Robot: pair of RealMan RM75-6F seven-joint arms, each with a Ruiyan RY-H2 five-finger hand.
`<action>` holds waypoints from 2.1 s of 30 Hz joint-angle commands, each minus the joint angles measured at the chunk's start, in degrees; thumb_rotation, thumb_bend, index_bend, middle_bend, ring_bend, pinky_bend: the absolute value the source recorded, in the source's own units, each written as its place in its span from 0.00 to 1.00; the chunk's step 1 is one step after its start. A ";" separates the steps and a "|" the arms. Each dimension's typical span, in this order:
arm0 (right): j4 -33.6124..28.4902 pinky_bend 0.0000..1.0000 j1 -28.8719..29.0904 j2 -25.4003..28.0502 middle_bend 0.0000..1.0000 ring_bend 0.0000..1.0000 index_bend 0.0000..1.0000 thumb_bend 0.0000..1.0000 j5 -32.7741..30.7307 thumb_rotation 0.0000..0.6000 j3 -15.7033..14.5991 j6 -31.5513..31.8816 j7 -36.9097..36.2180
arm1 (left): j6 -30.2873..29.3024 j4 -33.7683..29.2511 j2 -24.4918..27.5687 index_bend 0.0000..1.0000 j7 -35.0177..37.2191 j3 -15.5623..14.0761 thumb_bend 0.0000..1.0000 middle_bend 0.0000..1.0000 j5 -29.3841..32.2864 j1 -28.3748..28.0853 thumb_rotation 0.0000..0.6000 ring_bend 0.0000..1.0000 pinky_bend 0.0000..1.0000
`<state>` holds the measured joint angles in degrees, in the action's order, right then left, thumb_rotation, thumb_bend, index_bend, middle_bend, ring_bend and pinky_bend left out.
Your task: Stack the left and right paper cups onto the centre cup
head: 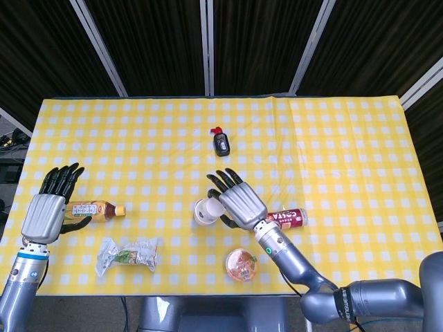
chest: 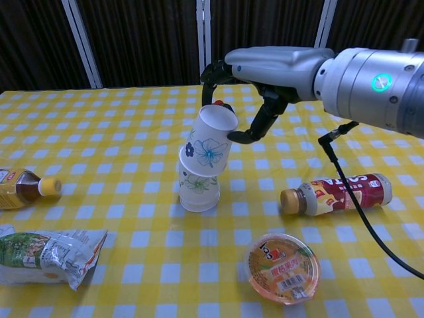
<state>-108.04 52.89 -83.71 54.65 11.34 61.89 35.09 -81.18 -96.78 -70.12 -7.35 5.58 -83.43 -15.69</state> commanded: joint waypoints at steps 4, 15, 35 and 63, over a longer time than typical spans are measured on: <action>3.01 0.05 0.23 -2.36 0.07 0.00 0.49 0.28 0.67 1.00 -0.29 1.20 0.96 | -0.04 0.14 0.05 0.00 0.60 0.01 0.10 0.00 -0.28 0.09 1.00 0.00 0.00; 5.73 0.01 0.39 -4.79 0.00 0.00 0.18 0.16 0.85 1.00 -0.20 1.93 2.12 | 0.55 0.47 -0.01 0.00 0.82 0.15 0.10 0.00 0.01 0.00 1.00 0.00 0.00; 4.93 0.01 -2.94 -1.78 0.00 0.00 0.15 0.10 2.44 1.00 -0.29 5.08 0.26 | 0.72 0.22 -0.27 0.00 0.02 -0.01 0.10 0.00 -0.29 0.07 1.00 0.00 0.00; 13.20 0.00 1.38 -13.05 0.00 0.00 0.14 0.00 1.10 1.00 5.50 4.51 0.63 | 2.43 0.26 -0.20 0.00 0.46 0.19 0.10 0.00 0.81 -0.36 1.00 0.00 0.00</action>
<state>-95.16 53.93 -96.31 55.90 16.55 66.47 35.48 -78.75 -96.52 -70.31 -6.89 5.77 -82.62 -16.05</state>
